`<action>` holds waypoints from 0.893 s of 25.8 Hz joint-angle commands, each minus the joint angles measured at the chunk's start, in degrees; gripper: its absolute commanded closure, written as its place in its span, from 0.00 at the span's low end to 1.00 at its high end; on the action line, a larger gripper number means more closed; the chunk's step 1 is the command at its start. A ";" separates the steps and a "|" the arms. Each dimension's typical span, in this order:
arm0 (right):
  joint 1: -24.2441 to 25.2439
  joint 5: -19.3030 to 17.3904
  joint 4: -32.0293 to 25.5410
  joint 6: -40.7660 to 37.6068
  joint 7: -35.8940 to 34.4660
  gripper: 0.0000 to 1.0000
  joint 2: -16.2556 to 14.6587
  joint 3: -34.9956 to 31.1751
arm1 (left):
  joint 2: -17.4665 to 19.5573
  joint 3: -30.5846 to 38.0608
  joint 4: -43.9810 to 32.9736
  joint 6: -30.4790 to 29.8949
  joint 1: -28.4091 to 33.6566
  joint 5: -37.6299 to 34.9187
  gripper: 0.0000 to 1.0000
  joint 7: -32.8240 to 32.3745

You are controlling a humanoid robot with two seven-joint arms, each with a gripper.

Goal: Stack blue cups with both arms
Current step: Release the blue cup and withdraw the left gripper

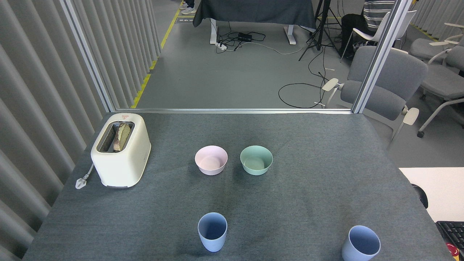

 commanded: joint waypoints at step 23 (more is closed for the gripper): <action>-8.78 0.05 3.95 -4.67 2.08 0.00 -1.80 -3.69 | -0.01 0.21 0.17 0.29 -0.27 0.70 0.00 0.59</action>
